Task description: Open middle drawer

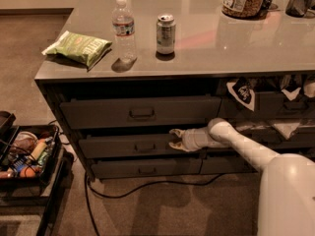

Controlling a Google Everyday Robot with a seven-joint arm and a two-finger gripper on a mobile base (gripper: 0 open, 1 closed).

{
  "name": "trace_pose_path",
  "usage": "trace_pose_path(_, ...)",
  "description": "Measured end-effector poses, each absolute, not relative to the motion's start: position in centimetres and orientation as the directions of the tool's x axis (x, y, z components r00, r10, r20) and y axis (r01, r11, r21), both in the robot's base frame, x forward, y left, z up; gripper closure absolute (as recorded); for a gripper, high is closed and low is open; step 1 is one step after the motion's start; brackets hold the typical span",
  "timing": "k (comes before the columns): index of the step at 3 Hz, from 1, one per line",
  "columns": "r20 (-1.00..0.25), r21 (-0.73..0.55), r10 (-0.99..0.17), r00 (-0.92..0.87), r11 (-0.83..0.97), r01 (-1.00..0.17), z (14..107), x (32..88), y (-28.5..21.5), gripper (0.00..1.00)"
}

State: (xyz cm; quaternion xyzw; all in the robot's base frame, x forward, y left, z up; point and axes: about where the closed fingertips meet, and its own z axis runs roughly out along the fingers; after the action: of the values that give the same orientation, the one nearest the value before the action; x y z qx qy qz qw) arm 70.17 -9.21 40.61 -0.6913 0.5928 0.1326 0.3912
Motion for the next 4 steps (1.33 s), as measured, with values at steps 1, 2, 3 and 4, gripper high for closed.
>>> trace_pose_path(1, -0.65, -0.376, -0.714, 0.26, 0.005, -0.927, 40.65, 70.14, -9.28, 0.8)
trace_pose_path(2, -0.652, -0.366, -0.714, 0.253, 0.004, -0.931, 40.8, 70.13, -9.37, 0.81)
trace_pose_path(3, -0.651, -0.355, -0.717, 0.249, -0.003, -0.935, 40.8, 70.02, -9.32, 0.87)
trace_pose_path(4, -0.641, -0.343, -0.724, 0.255, -0.026, -0.939, 40.8, 69.9, -9.06, 0.91)
